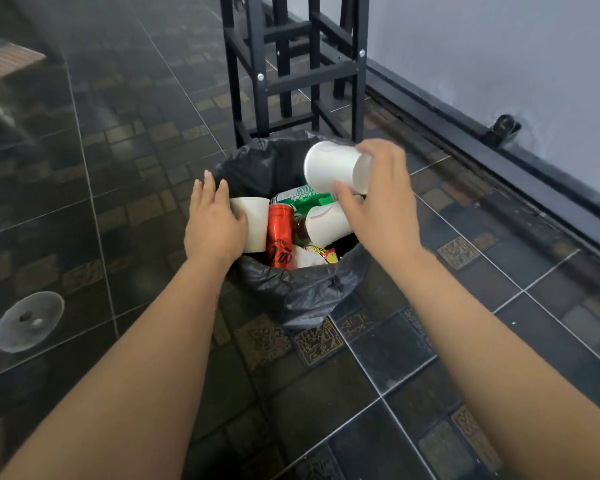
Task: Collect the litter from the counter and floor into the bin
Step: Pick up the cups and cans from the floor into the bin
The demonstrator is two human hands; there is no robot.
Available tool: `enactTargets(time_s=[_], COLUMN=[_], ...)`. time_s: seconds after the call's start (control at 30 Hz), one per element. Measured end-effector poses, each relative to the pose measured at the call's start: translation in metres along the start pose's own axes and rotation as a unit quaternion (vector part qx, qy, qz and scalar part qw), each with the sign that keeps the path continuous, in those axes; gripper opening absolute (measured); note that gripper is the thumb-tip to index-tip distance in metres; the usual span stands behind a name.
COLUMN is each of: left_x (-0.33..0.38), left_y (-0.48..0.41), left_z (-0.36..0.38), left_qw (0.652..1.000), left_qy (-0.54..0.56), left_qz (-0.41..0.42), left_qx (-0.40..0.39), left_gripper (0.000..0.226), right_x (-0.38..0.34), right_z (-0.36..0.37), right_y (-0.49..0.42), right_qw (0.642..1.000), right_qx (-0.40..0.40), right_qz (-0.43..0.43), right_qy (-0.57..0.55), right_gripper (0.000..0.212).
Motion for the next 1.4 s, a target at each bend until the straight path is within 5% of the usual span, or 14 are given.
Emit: enactTargets(time_s=[0.27, 0.47, 0.67, 0.83, 1.1, 1.4], left_x=[0.001, -0.003, -0.012, -0.018, -0.029, -0.026], left_y=[0.002, 0.002, 0.006, 0.009, 0.016, 0.024], left_z=[-0.002, -0.003, 0.0, 0.003, 0.017, 0.013], left_qw=[1.0, 0.998, 0.991, 0.975, 0.858, 0.815], left_qy=[0.027, 0.06, 0.115, 0.198, 0.492, 0.549], left_qz=[0.003, -0.008, -0.061, -0.097, -0.14, -0.185], left_qx=[0.004, 0.013, 0.013, 0.016, 0.044, 0.008], left_gripper=[0.056, 0.056, 0.056, 0.054, 0.043, 0.037], right_x=[-0.001, 0.023, 0.086, 0.098, 0.11, 0.103], right_z=[0.077, 0.039, 0.057, 0.055, 0.06, 0.046], right_y=[0.005, -0.013, 0.0, 0.003, 0.014, 0.037], right_qw=[0.97, 0.99, 0.948, 0.942, 0.91, 0.859], right_qx=[-0.227, -0.068, -0.183, -0.143, -0.137, -0.082], right_qz=[0.049, 0.07, 0.243, 0.3, 0.354, 0.424], right_qy=[0.067, 0.105, 0.092, -0.05, -0.17, -0.275], right_gripper=[0.044, 0.029, 0.049, 0.046, 0.045, 0.048])
Point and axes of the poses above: each hand's wrist, its own y-axis away from the middle knuckle, its own z-axis out of the palm, x = y × z, the point moved 10 cm from there along -y, towards the middle knuckle, and after that the axes turned 4 degrees about z, right-handed, at the moved point
